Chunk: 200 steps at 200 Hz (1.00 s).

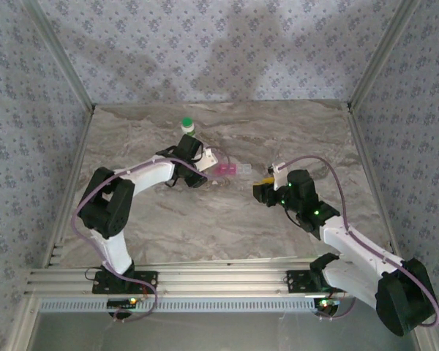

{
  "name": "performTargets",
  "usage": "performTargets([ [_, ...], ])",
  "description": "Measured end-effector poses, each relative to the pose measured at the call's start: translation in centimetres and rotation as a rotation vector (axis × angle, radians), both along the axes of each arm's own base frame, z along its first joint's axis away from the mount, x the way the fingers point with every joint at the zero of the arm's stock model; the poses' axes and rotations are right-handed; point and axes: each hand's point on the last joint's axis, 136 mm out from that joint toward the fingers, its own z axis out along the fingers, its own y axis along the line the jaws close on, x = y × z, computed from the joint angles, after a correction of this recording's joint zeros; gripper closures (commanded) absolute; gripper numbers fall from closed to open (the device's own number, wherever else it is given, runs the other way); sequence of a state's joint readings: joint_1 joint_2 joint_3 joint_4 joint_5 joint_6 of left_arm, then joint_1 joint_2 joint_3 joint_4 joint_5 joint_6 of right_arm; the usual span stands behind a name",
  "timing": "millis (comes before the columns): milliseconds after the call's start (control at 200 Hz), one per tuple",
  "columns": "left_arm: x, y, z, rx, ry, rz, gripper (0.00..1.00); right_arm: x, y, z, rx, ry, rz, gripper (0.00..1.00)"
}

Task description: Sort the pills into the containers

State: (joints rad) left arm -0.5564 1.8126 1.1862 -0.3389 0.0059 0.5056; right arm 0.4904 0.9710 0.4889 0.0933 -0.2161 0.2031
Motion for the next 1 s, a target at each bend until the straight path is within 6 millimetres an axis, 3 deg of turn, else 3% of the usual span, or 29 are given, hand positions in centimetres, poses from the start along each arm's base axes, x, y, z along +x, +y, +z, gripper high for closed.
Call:
performTargets([
  [640, 1.2, 0.3, 0.1, 0.124, 0.019, -0.06, 1.0, -0.4, 0.4, -0.5, 0.011, 0.032, 0.023, 1.0],
  [999, 1.0, 0.2, -0.4, 0.175, 0.036, -0.09, 1.0, -0.4, 0.6, -1.2, 0.01, 0.059, 0.029, 1.0],
])
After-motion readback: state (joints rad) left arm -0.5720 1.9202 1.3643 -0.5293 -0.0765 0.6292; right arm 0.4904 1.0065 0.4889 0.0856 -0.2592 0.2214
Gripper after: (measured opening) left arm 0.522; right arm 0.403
